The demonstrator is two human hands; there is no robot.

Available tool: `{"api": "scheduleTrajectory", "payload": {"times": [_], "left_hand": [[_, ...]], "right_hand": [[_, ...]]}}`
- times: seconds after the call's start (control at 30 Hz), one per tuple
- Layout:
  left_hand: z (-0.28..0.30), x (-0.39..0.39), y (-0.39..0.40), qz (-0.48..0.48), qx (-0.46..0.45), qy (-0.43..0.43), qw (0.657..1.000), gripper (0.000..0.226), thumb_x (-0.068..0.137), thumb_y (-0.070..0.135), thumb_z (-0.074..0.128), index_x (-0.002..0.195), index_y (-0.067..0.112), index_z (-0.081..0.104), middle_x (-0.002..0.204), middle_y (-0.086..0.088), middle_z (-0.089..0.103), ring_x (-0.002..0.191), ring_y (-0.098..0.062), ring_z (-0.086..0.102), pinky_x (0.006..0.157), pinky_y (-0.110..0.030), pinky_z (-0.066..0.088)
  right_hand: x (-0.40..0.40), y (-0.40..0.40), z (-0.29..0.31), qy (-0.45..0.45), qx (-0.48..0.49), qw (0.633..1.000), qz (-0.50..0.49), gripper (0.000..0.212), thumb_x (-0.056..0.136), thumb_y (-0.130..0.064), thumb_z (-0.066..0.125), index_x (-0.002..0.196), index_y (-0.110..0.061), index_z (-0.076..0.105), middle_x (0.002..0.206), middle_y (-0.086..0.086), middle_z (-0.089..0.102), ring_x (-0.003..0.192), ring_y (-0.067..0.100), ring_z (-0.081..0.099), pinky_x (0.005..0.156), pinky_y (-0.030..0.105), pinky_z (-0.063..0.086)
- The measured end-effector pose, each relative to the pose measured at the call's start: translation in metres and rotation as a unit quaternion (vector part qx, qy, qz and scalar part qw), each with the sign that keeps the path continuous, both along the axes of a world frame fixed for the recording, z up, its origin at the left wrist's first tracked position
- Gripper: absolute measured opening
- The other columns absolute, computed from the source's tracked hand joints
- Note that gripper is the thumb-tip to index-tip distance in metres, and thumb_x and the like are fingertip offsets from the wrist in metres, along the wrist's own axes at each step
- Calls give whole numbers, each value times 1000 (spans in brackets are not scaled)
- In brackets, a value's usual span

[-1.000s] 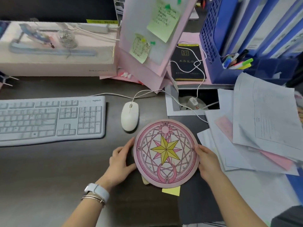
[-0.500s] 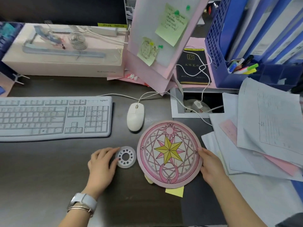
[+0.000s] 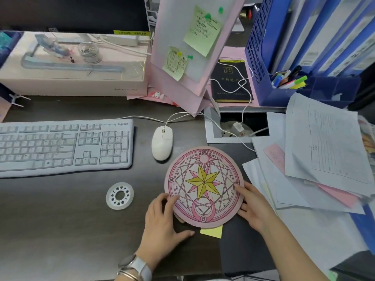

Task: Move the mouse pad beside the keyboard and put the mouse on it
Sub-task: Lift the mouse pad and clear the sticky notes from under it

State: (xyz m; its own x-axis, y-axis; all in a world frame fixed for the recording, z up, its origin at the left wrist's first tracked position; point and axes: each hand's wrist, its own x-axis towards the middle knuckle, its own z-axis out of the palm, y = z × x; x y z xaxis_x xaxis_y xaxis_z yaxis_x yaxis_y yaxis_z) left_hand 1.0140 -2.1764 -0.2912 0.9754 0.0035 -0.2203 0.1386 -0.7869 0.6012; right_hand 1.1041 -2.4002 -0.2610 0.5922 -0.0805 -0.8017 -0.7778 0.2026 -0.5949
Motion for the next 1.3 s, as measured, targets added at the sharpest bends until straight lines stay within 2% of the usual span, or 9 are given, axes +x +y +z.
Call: {"api": "scheduleTrajectory", "payload": {"times": [0.2, 0.47, 0.67, 0.83, 0.93, 1.03, 1.13, 1.23, 1.3], "left_hand": [[-1, -2, -15, 145, 8, -11, 989, 87, 63, 42, 77, 135, 24, 30, 131, -14, 43, 127, -33, 34, 107, -43, 27], [3, -7, -2, 129, -30, 6, 991, 60, 76, 26, 69, 130, 23, 43, 113, 7, 51, 119, -20, 39, 101, -33, 21], [5, -15, 58, 282, 17, 10, 959, 55, 75, 18, 71, 125, 10, 49, 115, -12, 58, 119, -35, 41, 100, -47, 27], [4, -10, 67, 240, 89, -56, 965, 44, 78, 28, 60, 117, 8, 56, 121, -18, 57, 113, -33, 39, 90, -55, 37], [21, 7, 30, 123, 19, -104, 987, 45, 81, 39, 47, 119, 14, 51, 121, -13, 57, 113, -18, 41, 96, -43, 38], [52, 31, -27, 31, -148, 33, 988, 63, 83, 57, 47, 136, 25, 34, 140, 5, 43, 125, -4, 36, 106, -29, 33], [69, 53, -65, 69, -258, 125, 956, 85, 71, 71, 50, 140, 31, 23, 134, 9, 43, 123, -14, 46, 101, -35, 43], [68, 66, -67, 79, -251, 128, 956, 52, 84, 50, 53, 126, 21, 42, 107, 10, 55, 96, -12, 59, 70, -12, 45], [62, 69, -60, 94, -223, 106, 964, 21, 93, 32, 44, 100, 15, 55, 85, 3, 62, 77, -13, 59, 60, -16, 43]], "right_hand": [[-11, 0, -3, 0, 11, 1000, -22, 36, 88, -13, 57, 124, -4, 53, 116, 15, 66, 102, 27, 64, 74, 33, 55], [-22, 4, -6, -31, -35, 999, -3, 44, 84, -10, 62, 126, -13, 48, 119, 10, 63, 103, 25, 63, 74, 34, 54], [-24, 7, -8, -36, -64, 997, -15, 38, 89, -15, 56, 126, -11, 50, 120, 12, 63, 105, 26, 62, 79, 37, 53], [-27, 11, -3, -41, -67, 997, -29, 30, 92, -20, 51, 120, -11, 52, 113, 10, 64, 98, 23, 63, 76, 34, 52], [-31, 14, 7, -63, -53, 996, -36, 27, 93, -33, 46, 116, -20, 54, 106, 3, 66, 95, 18, 63, 75, 31, 51], [-36, 21, 16, -107, -80, 991, -19, 29, 93, -42, 39, 105, -27, 61, 100, -3, 68, 93, 12, 64, 80, 30, 50], [-42, 33, 27, -153, -110, 981, 46, 27, 93, -38, 41, 94, -31, 67, 95, -7, 72, 92, 6, 66, 73, 19, 51], [-43, 45, 31, -179, -128, 967, 129, 21, 93, -26, 47, 88, -34, 66, 88, -16, 70, 86, -4, 63, 63, 5, 47], [-37, 50, 27, -201, -173, 951, 161, 18, 89, -20, 55, 85, -32, 67, 93, -9, 69, 90, 2, 62, 67, 6, 45]]}}
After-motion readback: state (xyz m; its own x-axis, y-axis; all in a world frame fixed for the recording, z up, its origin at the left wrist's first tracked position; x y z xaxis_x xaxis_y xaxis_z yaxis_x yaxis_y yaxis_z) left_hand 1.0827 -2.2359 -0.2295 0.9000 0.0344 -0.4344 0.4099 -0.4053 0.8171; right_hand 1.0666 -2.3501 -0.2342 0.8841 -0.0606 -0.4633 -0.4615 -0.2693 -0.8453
